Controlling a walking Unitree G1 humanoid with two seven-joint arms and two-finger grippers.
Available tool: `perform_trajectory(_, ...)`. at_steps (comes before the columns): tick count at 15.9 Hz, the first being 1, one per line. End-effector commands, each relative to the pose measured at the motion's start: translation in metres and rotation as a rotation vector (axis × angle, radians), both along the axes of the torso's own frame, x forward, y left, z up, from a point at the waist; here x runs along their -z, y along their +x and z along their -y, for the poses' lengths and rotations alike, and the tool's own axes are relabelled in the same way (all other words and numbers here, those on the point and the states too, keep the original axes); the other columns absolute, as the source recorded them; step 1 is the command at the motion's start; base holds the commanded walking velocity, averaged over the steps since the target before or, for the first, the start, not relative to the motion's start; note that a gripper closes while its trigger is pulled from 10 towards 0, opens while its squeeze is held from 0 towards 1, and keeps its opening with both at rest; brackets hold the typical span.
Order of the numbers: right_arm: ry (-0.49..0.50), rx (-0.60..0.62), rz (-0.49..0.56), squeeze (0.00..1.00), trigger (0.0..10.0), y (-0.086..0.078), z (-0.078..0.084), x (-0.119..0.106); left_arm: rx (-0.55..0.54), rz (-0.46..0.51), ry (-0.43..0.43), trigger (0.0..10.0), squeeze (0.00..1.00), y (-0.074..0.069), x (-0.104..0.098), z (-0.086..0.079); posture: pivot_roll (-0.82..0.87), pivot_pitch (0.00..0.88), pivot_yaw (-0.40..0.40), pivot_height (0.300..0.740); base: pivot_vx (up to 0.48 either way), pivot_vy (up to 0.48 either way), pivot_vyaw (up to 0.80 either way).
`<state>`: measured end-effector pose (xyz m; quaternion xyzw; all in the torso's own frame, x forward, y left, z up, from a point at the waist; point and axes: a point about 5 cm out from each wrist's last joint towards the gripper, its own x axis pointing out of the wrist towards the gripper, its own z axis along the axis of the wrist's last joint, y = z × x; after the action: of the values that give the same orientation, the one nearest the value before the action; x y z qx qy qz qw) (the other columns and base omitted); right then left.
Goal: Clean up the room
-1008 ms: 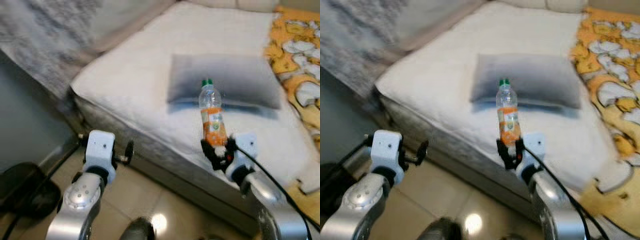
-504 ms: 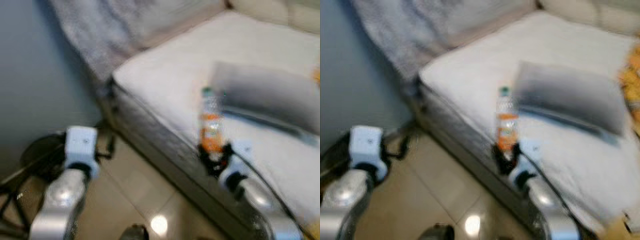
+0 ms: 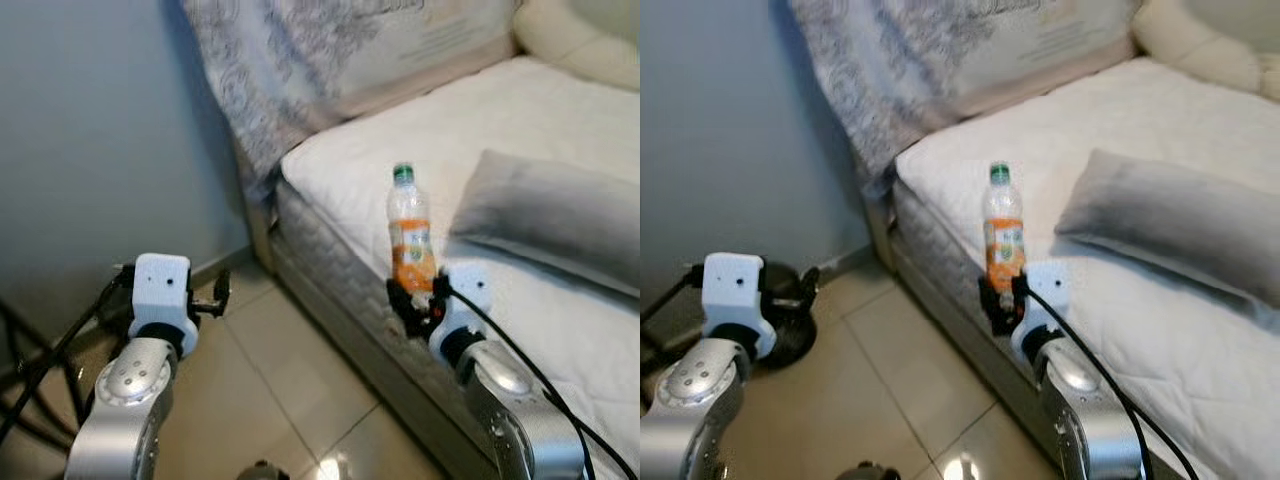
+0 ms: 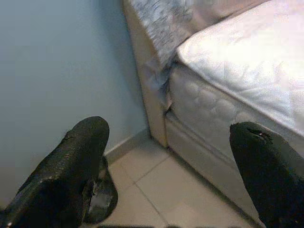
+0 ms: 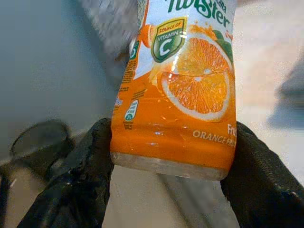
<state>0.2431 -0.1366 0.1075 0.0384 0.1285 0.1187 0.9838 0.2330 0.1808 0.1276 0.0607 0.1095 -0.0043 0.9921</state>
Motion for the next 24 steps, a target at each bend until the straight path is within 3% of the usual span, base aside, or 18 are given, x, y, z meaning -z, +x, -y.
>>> perform_trajectory(1,-0.013,0.025,-0.006,0.0,10.0,0.001,0.007,0.003,0.024,0.019,-0.004,10.0,0.0,0.001,-0.003,0.006,-0.02,0.0,0.039,0.74,0.285,0.0,0.0)
perform_trajectory(4,0.042,-0.013,-0.047,0.0,10.0,0.001,0.01,0.007,0.031,0.026,-0.008,10.0,0.0,0.005,-0.002,0.008,-0.02,0.0,0.03,0.74,0.285,0.0,0.0)
perform_trajectory(7,-0.027,-0.07,-0.044,0.0,10.0,0.002,0.009,0.01,0.027,0.033,-0.008,10.0,0.0,0.008,-0.003,0.007,-0.02,0.0,0.028,0.74,0.29,0.0,0.53)
perform_trajectory(10,-0.013,-0.046,-0.05,0.0,10.0,0.005,0.013,0.014,0.024,0.038,-0.001,10.0,0.0,0.01,-0.004,0.005,0.0,0.0,0.031,0.74,0.29,0.0,0.8)
perform_trajectory(24,-0.042,-0.084,-0.055,0.0,10.0,0.01,0.01,0.015,0.01,0.044,-0.001,10.0,0.0,0.015,-0.003,-0.002,-0.01,0.0,0.029,0.74,0.304,0.0,0.06)
